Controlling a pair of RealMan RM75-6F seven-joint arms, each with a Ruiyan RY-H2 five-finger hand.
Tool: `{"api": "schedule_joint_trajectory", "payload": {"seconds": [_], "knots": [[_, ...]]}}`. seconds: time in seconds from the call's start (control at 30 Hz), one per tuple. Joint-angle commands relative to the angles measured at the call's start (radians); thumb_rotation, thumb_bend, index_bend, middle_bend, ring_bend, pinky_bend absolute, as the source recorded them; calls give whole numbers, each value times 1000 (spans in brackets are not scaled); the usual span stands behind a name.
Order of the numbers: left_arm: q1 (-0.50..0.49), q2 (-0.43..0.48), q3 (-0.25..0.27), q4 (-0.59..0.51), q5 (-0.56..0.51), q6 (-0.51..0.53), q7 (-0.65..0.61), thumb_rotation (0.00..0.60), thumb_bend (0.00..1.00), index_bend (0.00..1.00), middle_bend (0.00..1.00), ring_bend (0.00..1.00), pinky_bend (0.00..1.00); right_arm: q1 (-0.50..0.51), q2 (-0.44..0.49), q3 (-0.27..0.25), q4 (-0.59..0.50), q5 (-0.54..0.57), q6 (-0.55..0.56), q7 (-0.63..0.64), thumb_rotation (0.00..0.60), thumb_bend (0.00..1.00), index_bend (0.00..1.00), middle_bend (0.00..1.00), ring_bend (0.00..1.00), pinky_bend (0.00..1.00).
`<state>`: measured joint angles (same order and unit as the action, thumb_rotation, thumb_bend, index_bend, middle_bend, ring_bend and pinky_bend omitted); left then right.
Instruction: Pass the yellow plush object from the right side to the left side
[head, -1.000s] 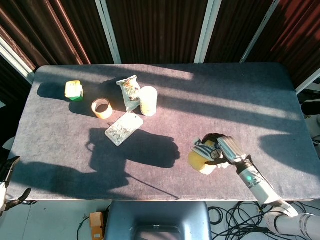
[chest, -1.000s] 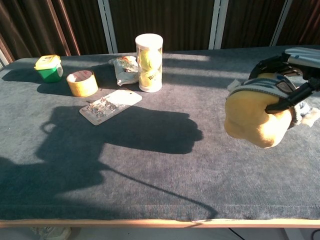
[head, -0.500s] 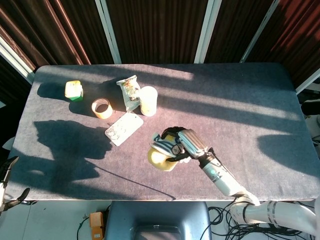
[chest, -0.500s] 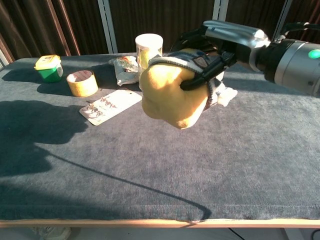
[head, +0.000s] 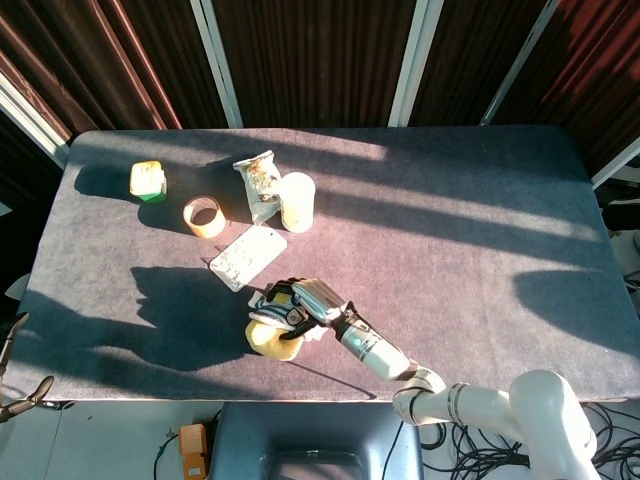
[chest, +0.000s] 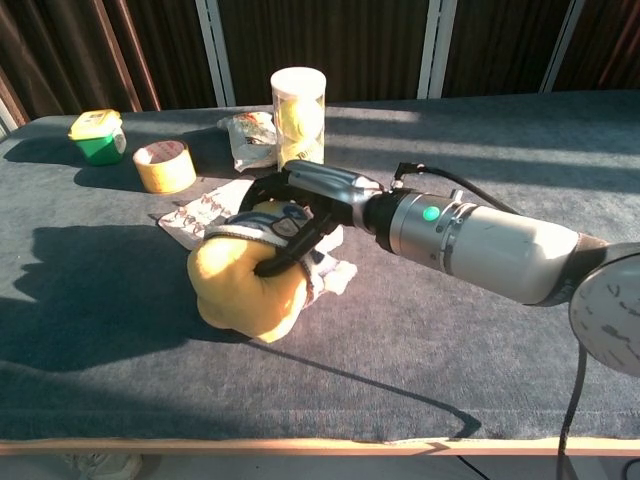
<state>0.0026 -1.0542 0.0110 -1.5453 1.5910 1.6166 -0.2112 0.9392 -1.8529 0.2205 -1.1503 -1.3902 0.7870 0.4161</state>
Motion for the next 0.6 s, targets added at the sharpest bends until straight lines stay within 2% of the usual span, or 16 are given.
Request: {"api": "schedule_joint_trajectory", "payload": {"seconds": [0.03,0.17,0.4,0.5,0.6], "knots": [[-2,-1,0,-2,2,-5,10,600,246,2,114,117,234,-2,47,-22,-44,-32,-2,29,600,97,31,6,0,87],[-6,-2,1,-10,6,-12,27,600,246,2,114,117,234,-27,119,-46,-105,-79,52,10,600,49,0,0,0,25],[-11,-6,3,-15,14,-22,52,600,247,2,111,116,234,-111,303,-98,-258,-162,193,23,600,16,0,0,0,11],[-14,-10,6,-13,24,-24,62,600,247,0,103,115,235,-172,422,-147,-327,-213,271,43,600,15,0,0,0,11],[-19,-17,5,-13,34,-24,81,600,247,0,86,104,238,-252,541,-215,-366,-267,362,-7,600,15,0,0,0,11]]}}
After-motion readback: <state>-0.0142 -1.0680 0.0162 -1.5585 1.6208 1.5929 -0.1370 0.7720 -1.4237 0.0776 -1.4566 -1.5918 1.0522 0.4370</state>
